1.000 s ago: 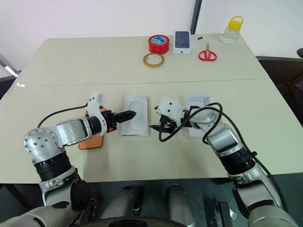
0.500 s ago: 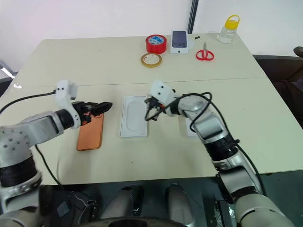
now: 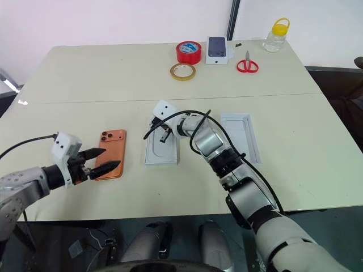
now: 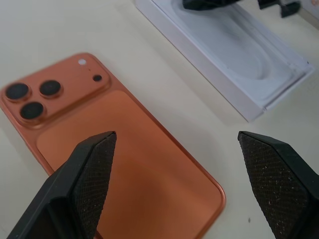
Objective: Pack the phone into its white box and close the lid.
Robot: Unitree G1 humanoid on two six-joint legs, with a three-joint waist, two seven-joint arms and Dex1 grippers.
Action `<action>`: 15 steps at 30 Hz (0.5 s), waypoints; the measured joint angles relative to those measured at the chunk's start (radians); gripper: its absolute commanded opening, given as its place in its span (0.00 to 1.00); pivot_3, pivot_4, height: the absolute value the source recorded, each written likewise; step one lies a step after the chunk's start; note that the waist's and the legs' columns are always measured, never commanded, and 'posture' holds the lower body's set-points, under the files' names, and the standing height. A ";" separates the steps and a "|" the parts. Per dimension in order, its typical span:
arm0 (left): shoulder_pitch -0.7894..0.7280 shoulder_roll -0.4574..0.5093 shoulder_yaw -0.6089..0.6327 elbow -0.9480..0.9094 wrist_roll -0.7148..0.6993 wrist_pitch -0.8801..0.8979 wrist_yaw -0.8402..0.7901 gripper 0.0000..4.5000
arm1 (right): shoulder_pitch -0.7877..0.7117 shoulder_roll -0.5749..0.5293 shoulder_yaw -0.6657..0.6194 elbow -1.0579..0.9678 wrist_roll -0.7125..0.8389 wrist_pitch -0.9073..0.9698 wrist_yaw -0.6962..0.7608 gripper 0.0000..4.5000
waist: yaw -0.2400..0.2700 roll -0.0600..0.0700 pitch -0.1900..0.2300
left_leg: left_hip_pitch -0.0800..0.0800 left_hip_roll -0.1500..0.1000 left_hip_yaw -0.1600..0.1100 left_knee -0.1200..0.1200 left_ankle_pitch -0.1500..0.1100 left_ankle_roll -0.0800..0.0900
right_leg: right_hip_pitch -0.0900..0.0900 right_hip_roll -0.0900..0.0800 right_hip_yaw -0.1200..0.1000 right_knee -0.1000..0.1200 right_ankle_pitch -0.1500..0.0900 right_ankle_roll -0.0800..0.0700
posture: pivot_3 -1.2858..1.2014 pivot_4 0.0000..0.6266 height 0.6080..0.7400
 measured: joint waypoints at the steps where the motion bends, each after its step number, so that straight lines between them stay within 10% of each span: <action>1: 0.005 -0.001 0.000 -0.005 0.001 -0.005 -0.006 0.92 | -0.001 0.002 0.000 0.016 -0.006 -0.006 -0.002 0.01 | 0.000 0.000 0.000 | 0.000 0.000 0.000 0.000 0.000 0.000 | 0.000 0.000 0.000 0.000 0.000 0.000 | 0.52 0.24 1.00; 15: -0.017 -0.063 0.000 -0.016 0.016 -0.005 0.015 0.92 | 0.025 -0.001 0.010 -0.039 -0.048 -0.019 0.036 0.01 | -0.002 0.001 0.000 | 0.000 0.000 0.000 0.000 0.000 0.000 | 0.000 0.000 0.000 0.000 0.000 0.000 | 0.52 0.24 1.00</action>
